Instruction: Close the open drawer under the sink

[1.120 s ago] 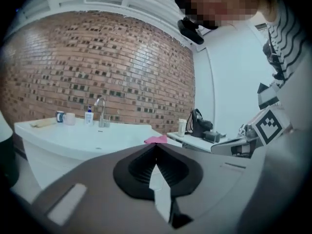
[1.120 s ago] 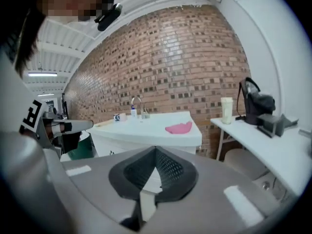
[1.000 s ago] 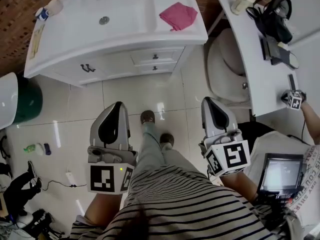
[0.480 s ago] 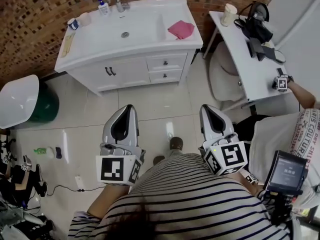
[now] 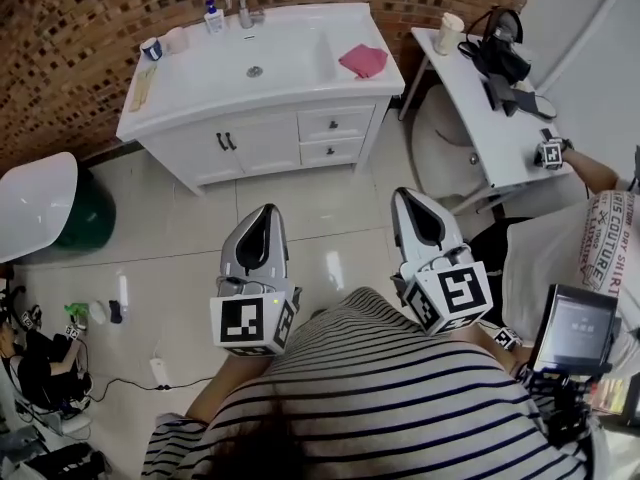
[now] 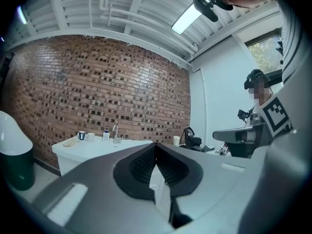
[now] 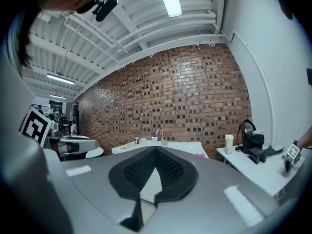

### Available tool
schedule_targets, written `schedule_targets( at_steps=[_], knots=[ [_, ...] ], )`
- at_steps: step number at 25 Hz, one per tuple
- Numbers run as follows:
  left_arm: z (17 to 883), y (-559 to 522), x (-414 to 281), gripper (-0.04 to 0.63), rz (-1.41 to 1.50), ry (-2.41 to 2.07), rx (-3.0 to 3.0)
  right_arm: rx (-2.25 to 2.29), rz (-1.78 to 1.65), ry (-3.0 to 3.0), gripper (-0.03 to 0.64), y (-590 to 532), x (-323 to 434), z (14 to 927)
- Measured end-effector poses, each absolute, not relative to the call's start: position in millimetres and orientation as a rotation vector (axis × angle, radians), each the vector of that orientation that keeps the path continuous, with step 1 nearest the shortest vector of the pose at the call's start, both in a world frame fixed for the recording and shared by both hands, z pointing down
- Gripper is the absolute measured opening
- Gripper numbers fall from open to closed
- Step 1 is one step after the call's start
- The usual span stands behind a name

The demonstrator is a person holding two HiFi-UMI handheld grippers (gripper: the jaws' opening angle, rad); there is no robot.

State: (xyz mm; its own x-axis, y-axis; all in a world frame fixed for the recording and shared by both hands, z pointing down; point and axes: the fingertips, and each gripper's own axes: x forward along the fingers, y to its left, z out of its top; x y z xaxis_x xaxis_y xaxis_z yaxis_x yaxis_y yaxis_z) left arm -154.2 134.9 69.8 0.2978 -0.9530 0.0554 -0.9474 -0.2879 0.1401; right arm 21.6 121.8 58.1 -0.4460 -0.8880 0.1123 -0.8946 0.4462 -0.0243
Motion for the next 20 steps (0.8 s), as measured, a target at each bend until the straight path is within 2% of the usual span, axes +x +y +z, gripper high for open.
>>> schedule_targets(
  at_steps=[20],
  knots=[
    [65,145,-146,0.015,0.013,-1.812,2.415,1.526,0.067,-2.653,0.0,115,9,54]
  ],
)
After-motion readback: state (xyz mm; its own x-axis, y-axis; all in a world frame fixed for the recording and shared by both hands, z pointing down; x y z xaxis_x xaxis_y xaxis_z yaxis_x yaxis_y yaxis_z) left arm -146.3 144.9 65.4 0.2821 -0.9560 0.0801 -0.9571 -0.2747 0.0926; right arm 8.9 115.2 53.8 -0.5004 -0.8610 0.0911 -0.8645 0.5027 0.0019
